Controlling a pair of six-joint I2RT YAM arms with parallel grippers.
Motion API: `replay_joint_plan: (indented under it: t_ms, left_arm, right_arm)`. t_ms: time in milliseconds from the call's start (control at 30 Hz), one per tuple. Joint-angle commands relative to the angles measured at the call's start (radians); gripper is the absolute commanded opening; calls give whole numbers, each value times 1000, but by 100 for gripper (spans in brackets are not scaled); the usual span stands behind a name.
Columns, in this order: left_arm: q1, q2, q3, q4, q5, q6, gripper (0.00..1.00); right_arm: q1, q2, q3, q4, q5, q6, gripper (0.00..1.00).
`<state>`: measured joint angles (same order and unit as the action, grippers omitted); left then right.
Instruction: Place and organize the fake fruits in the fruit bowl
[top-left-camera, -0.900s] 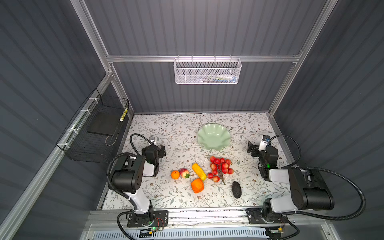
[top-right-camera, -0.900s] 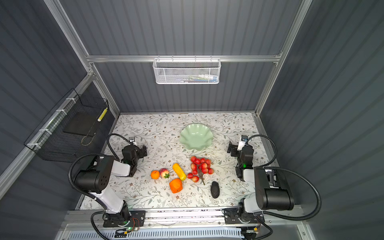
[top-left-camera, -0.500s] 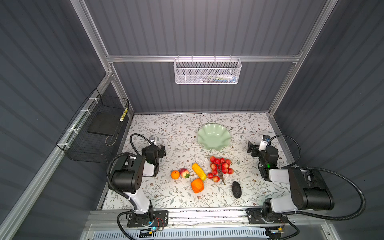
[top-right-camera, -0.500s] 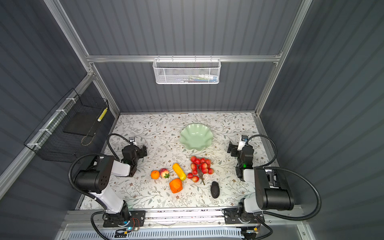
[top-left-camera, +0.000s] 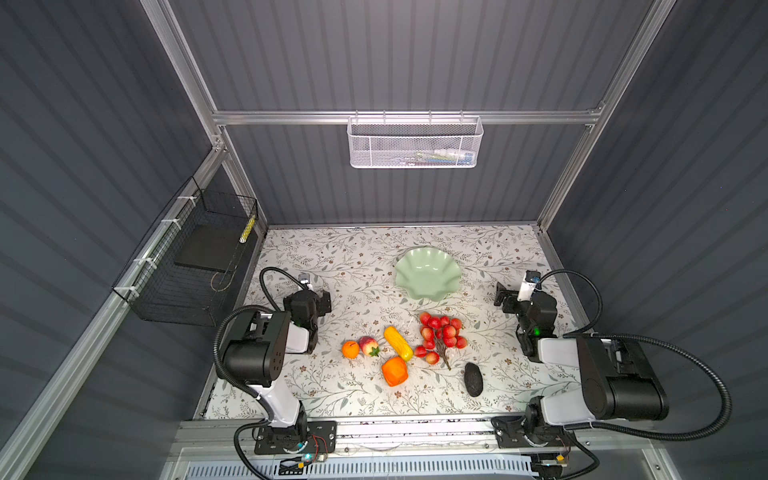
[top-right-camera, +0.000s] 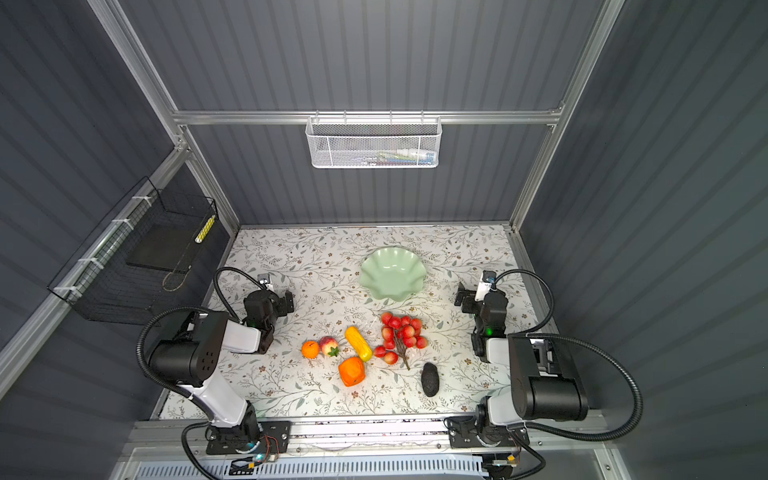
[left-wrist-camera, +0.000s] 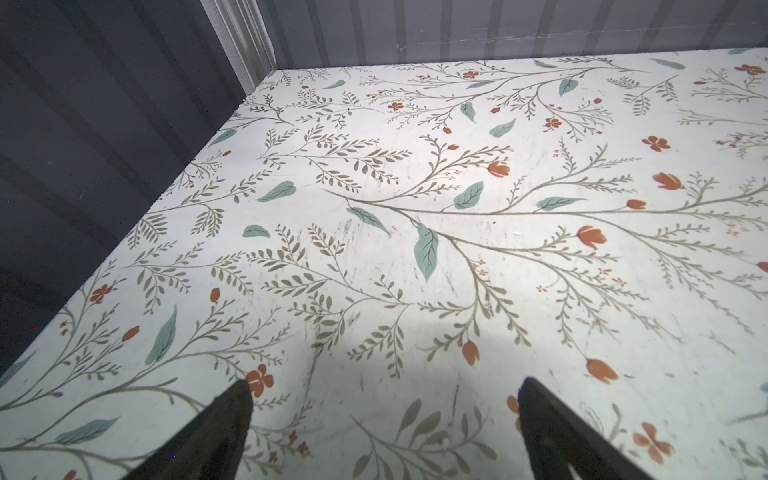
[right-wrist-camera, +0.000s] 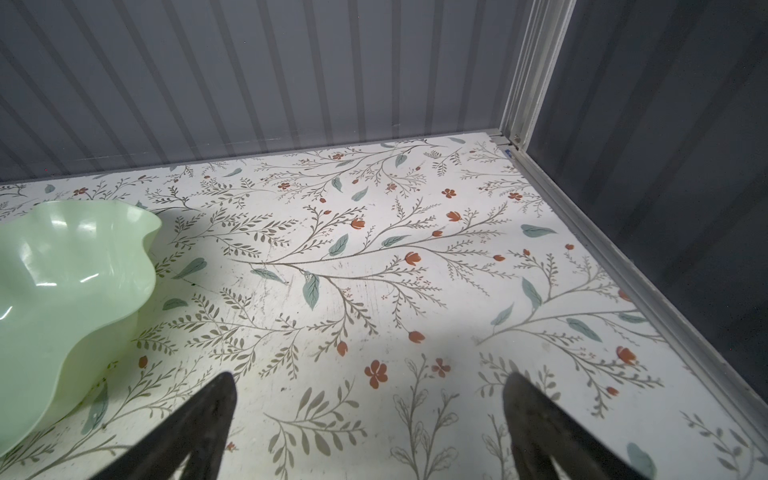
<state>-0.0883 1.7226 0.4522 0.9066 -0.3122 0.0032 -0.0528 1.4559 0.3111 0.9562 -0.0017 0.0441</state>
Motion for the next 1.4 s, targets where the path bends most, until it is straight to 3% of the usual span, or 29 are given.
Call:
replay_joint_plan:
  t_ms: [0,200,333,400,467,500,600,700,833,1000,1167,1367]
  left_arm:
    - [1,-5,14,20,9,-14,100]
    - [1,-8,8,27,11,-14,100]
    - [-1,-77,55,-98,13,-3,100]
    - [-2,-138,96,-223,0,-7,100]
    - [-3,-209,114,-302,-29,-38,100]
    - [-2,-245,112,-319,-43,-84,100]
    - [-2,-307,92,-292,-13,-171,100]
    - [-2,-327,139,-394,17,-242,100]
    - [-2,-321,196,-516,-19,-322,100]
    - [-2,-318,199,-494,-14,-384,100]
    - [-2,-312,210,-482,41,-381,100]
    - [-2,-311,204,-475,54,-392,100]
  right_arm:
    - [-4,1,16,12,-9,-4,99]
    - [-2,-52,7,-13,57,19,99]
    - [11,-227,45,-249,210,73,99]
    - [13,-318,81,-387,212,151,99]
    - [12,-369,78,-410,234,350,99]
    - [8,-370,66,-400,217,418,99]
    - [-21,-343,68,-370,-13,370,99]
    - [-8,-343,235,-717,-108,410,99]
    - [138,-364,361,-1101,-15,444,98]
    - [354,-380,367,-1408,135,538,97]
    - [548,-424,316,-1578,204,695,95]
    - [760,-503,215,-1646,180,901,92]
